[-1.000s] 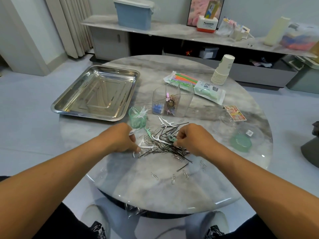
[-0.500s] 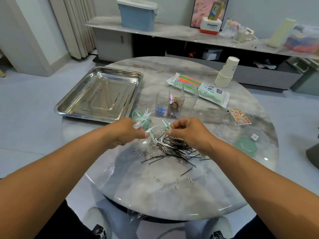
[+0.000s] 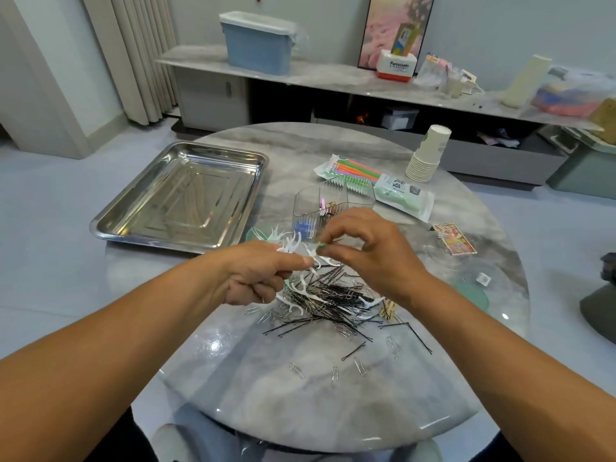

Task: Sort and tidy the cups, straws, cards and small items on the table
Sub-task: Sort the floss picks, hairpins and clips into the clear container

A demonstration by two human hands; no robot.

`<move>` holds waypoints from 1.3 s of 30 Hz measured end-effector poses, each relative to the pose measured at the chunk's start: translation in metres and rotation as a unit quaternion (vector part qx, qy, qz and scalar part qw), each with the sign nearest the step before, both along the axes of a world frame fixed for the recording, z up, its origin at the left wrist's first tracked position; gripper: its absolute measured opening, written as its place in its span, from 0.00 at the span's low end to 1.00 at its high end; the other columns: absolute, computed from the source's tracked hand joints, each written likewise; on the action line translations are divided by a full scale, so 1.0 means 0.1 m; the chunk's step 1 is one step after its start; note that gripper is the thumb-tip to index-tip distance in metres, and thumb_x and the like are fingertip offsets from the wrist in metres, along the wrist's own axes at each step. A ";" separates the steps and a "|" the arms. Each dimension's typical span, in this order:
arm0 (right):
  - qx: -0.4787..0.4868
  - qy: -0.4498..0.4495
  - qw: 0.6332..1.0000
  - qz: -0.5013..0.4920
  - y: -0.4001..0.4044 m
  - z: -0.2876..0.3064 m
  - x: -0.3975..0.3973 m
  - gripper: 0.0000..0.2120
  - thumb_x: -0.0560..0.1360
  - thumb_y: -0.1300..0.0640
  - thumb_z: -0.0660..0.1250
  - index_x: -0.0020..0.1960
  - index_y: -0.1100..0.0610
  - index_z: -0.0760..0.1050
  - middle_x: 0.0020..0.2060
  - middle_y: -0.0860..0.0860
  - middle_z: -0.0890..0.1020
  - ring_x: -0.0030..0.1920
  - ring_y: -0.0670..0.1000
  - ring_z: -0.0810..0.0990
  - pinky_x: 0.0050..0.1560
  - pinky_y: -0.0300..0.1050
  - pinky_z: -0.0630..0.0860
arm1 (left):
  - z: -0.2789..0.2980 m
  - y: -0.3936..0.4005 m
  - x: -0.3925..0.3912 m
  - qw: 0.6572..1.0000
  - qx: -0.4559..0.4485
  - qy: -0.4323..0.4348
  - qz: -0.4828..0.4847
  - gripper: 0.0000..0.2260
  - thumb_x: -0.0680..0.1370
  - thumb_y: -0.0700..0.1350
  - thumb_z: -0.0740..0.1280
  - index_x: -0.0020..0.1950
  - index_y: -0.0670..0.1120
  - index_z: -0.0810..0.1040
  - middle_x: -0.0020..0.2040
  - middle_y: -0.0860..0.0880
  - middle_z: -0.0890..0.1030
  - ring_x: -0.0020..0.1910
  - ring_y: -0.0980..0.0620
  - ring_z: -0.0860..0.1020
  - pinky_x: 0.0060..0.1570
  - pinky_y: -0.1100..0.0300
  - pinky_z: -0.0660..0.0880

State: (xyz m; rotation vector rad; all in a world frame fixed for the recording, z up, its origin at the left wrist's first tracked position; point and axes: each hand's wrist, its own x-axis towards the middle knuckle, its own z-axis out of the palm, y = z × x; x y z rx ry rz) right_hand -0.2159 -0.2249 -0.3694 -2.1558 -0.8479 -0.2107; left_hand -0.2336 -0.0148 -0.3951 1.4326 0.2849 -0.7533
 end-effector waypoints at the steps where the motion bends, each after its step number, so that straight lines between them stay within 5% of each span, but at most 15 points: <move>1: -0.051 -0.075 0.995 0.041 -0.04 0.01 0.01 0.05 0.71 0.60 0.78 0.46 0.58 0.85 0.48 0.51 0.85 0.52 0.49 0.82 0.55 0.48 0.78 | 0.01 0.01 0.01 0.999 -0.021 0.026 -0.015 0.11 0.80 0.43 0.69 0.39 0.47 0.73 0.27 0.54 0.61 0.22 0.60 0.56 0.19 0.69 0.52; 8: -0.107 -0.127 0.979 0.117 -0.12 -0.05 -0.03 0.07 0.73 0.61 0.77 0.51 0.59 0.86 0.47 0.50 0.87 0.48 0.51 0.86 0.68 0.57 0.75 | 0.06 0.09 0.02 0.987 -0.086 0.068 -0.120 0.16 0.78 0.43 0.67 0.30 0.49 0.74 0.29 0.54 0.57 0.23 0.61 0.56 0.19 0.70 0.55; 13: -0.113 -0.181 0.974 0.082 -0.14 -0.06 -0.07 0.05 0.74 0.61 0.75 0.50 0.59 0.85 0.41 0.51 0.86 0.41 0.53 0.85 0.50 0.53 0.81 | 0.10 0.08 0.01 0.980 -0.151 0.078 -0.107 0.10 0.80 0.49 0.68 0.42 0.46 0.78 0.31 0.55 0.61 0.24 0.61 0.59 0.21 0.69 0.59; 16: 0.065 0.059 0.993 -0.083 -0.12 -0.03 -0.06 0.04 0.74 0.58 0.76 0.48 0.54 0.85 0.41 0.46 0.87 0.43 0.45 0.84 0.48 0.42 0.81 | 0.08 0.04 0.01 0.973 -0.221 0.069 -0.006 0.26 0.78 0.65 0.64 0.58 0.41 0.79 0.34 0.52 0.65 0.27 0.58 0.62 0.23 0.67 0.61; 19: 0.267 0.373 0.877 -0.140 -0.08 0.01 -0.01 0.08 0.73 0.59 0.76 0.50 0.63 0.84 0.41 0.54 0.86 0.41 0.52 0.81 0.48 0.43 0.77 | 0.03 -0.06 0.02 0.966 -0.246 0.034 0.068 0.34 0.80 0.69 0.53 0.63 0.40 0.76 0.35 0.49 0.70 0.29 0.56 0.66 0.24 0.65 0.63; 22: 0.264 0.528 0.797 -0.132 0.03 -0.04 -0.06 0.14 0.74 0.56 0.75 0.56 0.63 0.84 0.34 0.50 0.79 0.36 0.45 0.73 0.39 0.38 0.69 | -0.01 -0.19 -0.03 0.970 -0.231 -0.006 0.072 0.25 0.85 0.61 0.53 0.61 0.40 0.74 0.36 0.49 0.71 0.30 0.55 0.68 0.24 0.66 0.64; 25: 0.255 0.563 0.773 -0.145 0.10 -0.11 -0.08 0.21 0.73 0.57 0.76 0.63 0.63 0.81 0.32 0.48 0.77 0.31 0.42 0.71 0.32 0.36 0.63 | -0.01 -0.30 -0.07 0.980 -0.179 -0.043 0.069 0.07 0.83 0.43 0.58 0.55 0.41 0.72 0.37 0.48 0.74 0.31 0.55 0.69 0.24 0.66 0.62; 27: 0.261 0.566 0.768 -0.149 0.10 -0.13 -0.06 0.25 0.70 0.57 0.77 0.66 0.64 0.79 0.34 0.49 0.78 0.31 0.42 0.71 0.31 0.35 0.64 | -0.01 -0.33 -0.07 0.985 -0.138 -0.069 0.077 0.04 0.83 0.37 0.58 0.54 0.40 0.72 0.37 0.47 0.76 0.31 0.55 0.70 0.24 0.65 0.61; 33: 0.251 0.561 0.773 -0.157 0.08 -0.16 -0.04 0.30 0.62 0.53 0.80 0.62 0.62 0.82 0.32 0.47 0.80 0.29 0.41 0.73 0.29 0.35 0.64 | -0.09 -0.32 -0.04 0.985 -0.074 -0.117 0.099 0.08 0.85 0.41 0.61 0.60 0.40 0.77 0.37 0.50 0.81 0.33 0.57 0.75 0.29 0.67 0.70; 39: 0.271 0.568 0.757 -0.176 0.09 -0.20 -0.01 0.17 0.72 0.57 0.77 0.59 0.60 0.82 0.29 0.46 0.78 0.29 0.42 0.70 0.27 0.35 0.64 | -0.13 -0.33 -0.05 0.980 -0.012 -0.196 0.034 0.06 0.85 0.44 0.62 0.55 0.44 0.78 0.41 0.47 0.83 0.31 0.57 0.73 0.29 0.68 0.68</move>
